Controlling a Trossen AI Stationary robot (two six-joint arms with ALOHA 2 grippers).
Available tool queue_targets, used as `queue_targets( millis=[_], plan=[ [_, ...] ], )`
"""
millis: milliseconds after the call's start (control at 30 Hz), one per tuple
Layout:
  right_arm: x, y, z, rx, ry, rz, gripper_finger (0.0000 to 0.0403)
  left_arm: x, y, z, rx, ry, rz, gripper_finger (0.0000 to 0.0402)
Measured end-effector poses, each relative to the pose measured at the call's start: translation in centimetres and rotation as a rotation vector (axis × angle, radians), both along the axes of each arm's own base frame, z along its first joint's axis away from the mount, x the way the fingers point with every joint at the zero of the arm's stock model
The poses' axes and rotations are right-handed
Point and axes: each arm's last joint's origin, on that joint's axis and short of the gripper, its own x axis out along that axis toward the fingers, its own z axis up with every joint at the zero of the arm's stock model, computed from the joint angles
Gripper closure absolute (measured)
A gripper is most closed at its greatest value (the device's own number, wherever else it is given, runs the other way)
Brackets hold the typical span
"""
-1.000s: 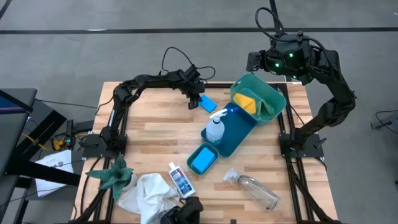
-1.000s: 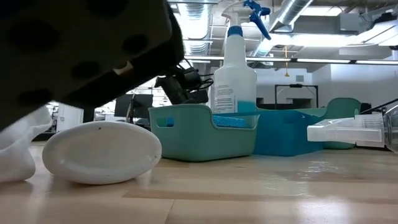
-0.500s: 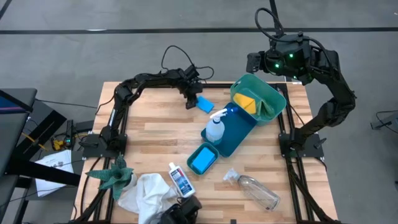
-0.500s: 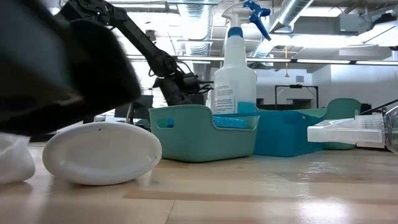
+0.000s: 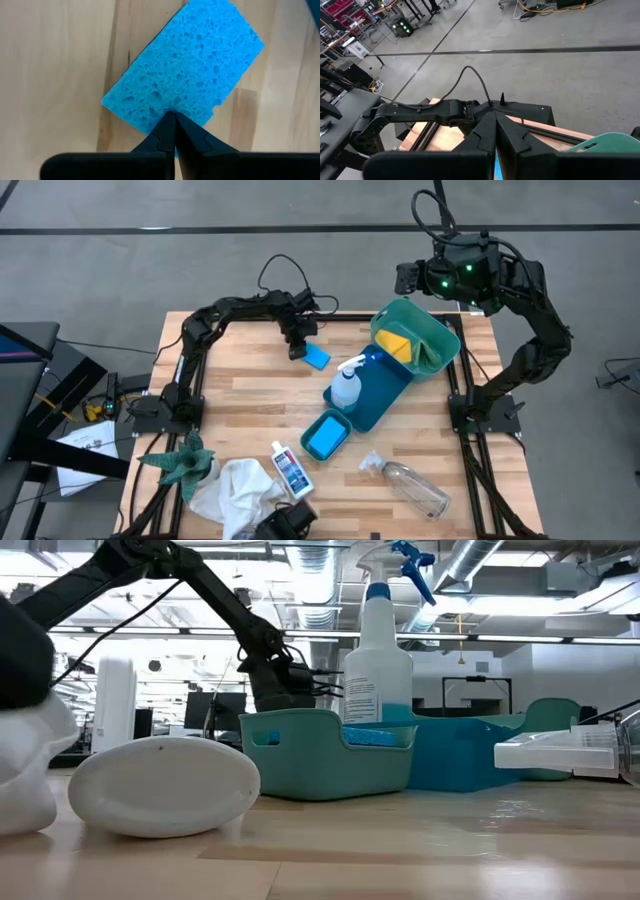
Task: Pick & Place Kitchen Items
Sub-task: Put the light blue sponge into the bottom green bin
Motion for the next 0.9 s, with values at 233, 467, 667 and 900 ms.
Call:
queue_targets(
  millis=[233, 467, 667, 900],
  plan=[
    [-0.1, -0.2, 0.0, -0.015, 0.015, 0.0, 0.0402, -0.9, -0.2, 1.3, -0.013, 0.045, 0.013, 0.0402],
    [-0.2, -0.6, 0.0, -0.032, 0.031, -0.011, 0.0402, -0.8, -0.8, 3.4, 0.035, -0.054, 0.005, 0.04],
    [-0.3, -0.9, 0.0, -0.033, 0.035, -0.027, 0.0402, -0.1, -1.4, 6.0, 0.133, -0.251, 0.16, 0.037],
    [-0.4, -1.0, 0.0, -0.049, 0.054, -0.019, 0.0402, -1.0, -0.5, 6.5, 0.119, -0.185, 0.511, 0.0268]
  ],
)
